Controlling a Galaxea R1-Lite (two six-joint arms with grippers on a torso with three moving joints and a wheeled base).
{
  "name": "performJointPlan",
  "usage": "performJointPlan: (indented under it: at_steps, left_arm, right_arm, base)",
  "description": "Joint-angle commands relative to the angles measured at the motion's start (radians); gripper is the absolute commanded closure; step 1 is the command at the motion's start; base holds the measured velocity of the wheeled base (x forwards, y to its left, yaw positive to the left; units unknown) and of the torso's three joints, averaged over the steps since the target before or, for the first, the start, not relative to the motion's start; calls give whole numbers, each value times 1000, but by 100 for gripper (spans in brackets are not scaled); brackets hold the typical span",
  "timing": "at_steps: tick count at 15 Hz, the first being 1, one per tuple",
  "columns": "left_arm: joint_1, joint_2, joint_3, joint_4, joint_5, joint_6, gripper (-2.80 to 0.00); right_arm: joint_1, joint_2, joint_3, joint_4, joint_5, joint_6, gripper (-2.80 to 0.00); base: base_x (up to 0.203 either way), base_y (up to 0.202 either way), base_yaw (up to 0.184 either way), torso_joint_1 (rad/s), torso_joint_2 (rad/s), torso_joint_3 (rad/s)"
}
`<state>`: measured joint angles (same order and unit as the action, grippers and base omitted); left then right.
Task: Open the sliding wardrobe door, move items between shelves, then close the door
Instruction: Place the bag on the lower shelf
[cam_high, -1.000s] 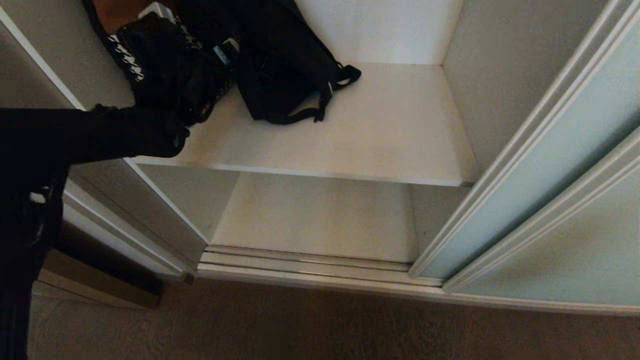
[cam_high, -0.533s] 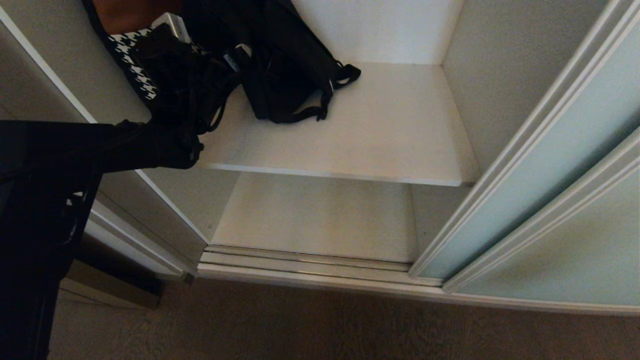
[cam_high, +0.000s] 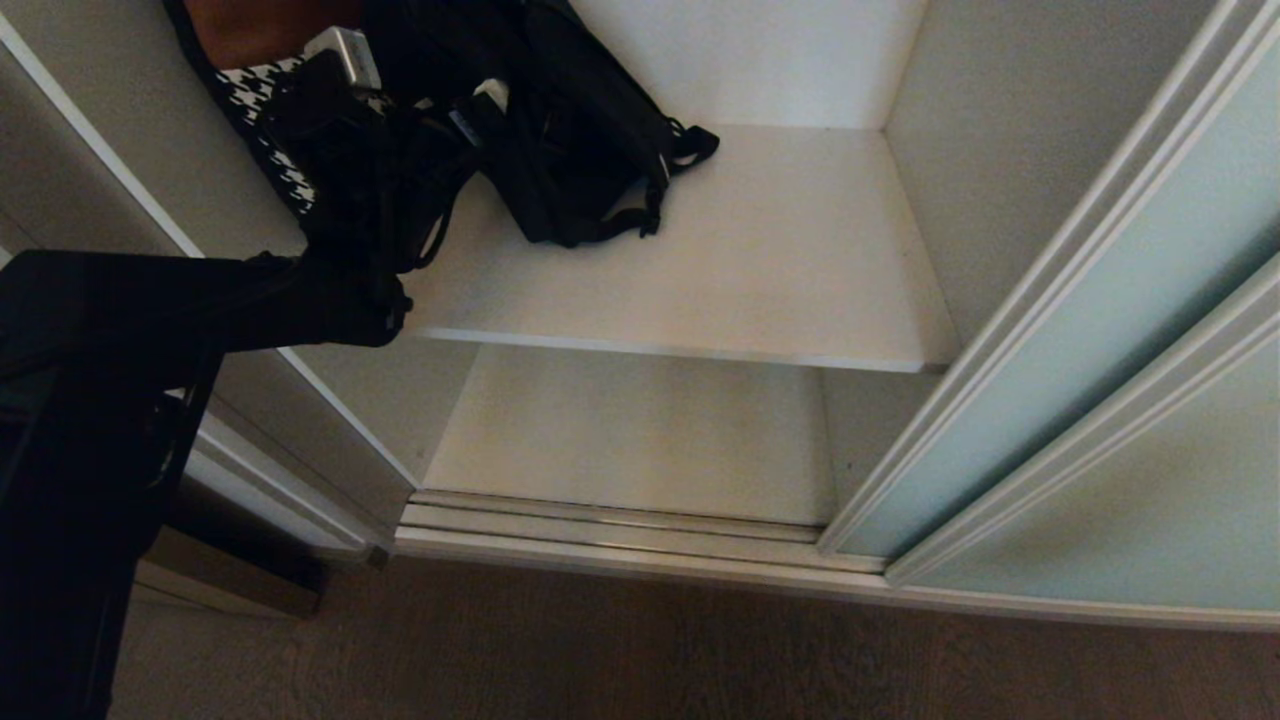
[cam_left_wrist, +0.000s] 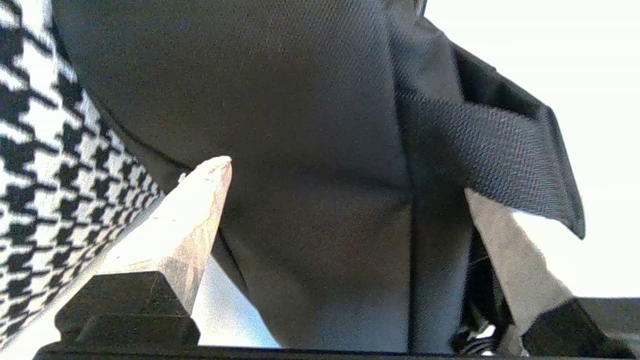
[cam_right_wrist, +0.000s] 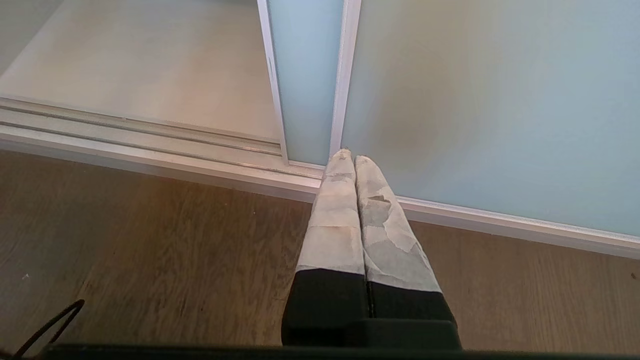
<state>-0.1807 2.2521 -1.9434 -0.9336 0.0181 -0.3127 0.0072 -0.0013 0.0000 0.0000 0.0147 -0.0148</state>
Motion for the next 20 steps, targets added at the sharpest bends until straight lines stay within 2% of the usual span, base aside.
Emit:
performJointPlan:
  at_steps: [1,12,13,18,20]
  left_arm:
    - [1,10,-8,-5,3,-2,0]
    - [10,-7,-7,9,5,-10,0]
    - [5,-25,-5,10,18,-9,0]
    - [-29,-127,35,126,204,-12,0]
    - [-29,-147,64,126,221,-4,0]
  right_arm:
    - [0,-2,2,0,1,-1,0]
    - [0,-2,2,0,1,-1,0]
    - [0,-2,2,0,1,-1,0]
    - [0,-2,2,0,1,-1,0]
    - [0,-2,2,0,1,-1,0]
  base:
    - [0,0,0,0,0,0]
    - [0,0,0,0,0,0]
    - [0,0,0,0,0,0]
    - [0,0,0,0,0,0]
    - [0,0,0,0,0,0]
